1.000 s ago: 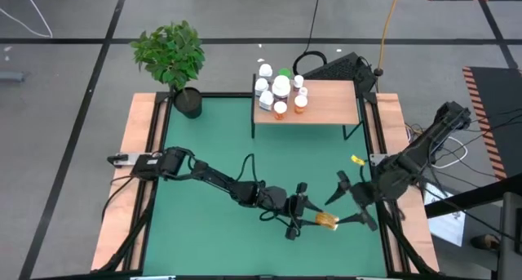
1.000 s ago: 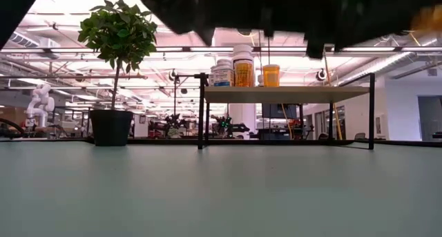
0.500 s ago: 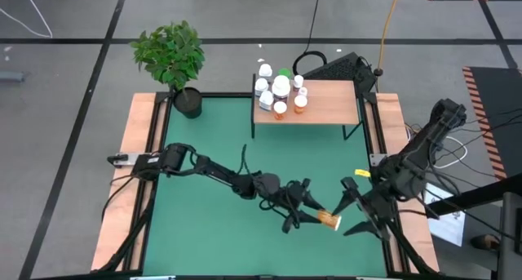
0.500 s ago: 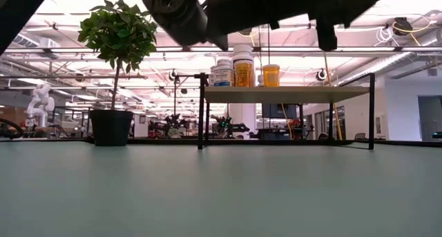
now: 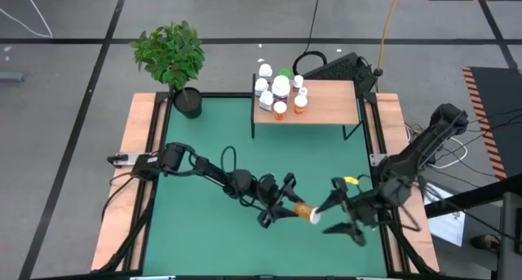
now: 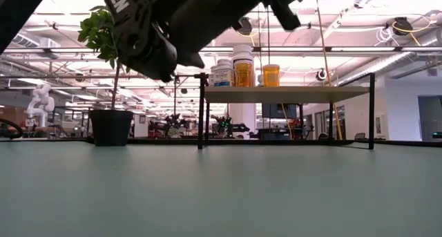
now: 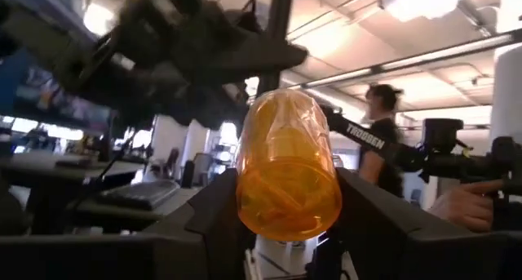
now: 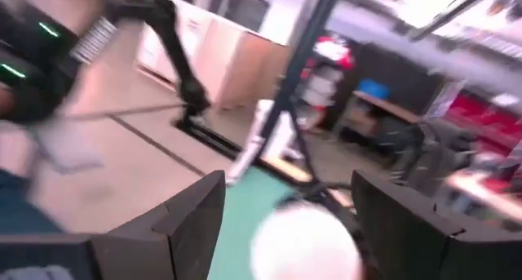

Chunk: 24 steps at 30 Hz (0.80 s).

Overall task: Pick and place medicine bottles onto shelf by color
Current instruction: Put the big orange pill bottle on the shelf

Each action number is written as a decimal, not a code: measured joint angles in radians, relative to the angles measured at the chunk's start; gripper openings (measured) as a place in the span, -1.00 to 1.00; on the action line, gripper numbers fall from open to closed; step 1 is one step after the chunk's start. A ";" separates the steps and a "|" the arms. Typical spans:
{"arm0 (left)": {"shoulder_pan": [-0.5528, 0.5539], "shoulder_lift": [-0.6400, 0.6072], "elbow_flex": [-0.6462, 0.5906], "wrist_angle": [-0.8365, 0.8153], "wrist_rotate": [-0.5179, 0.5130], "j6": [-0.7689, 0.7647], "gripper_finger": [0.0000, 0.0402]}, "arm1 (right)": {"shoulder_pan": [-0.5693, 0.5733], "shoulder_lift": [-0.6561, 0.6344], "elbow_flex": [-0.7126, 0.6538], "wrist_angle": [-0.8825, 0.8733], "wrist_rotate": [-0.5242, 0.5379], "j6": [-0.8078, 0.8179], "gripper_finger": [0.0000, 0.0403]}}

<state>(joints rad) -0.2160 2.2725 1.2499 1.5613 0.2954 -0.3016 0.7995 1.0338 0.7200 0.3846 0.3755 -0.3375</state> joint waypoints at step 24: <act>-0.033 -0.014 0.003 0.004 0.177 0.030 -0.12 | -0.041 0.237 -0.001 0.225 0.045 -0.363 0.33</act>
<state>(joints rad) -0.2485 2.2581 1.2533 1.5650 0.4725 -0.2714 0.7586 1.2709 0.7194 0.6093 0.4207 -0.7004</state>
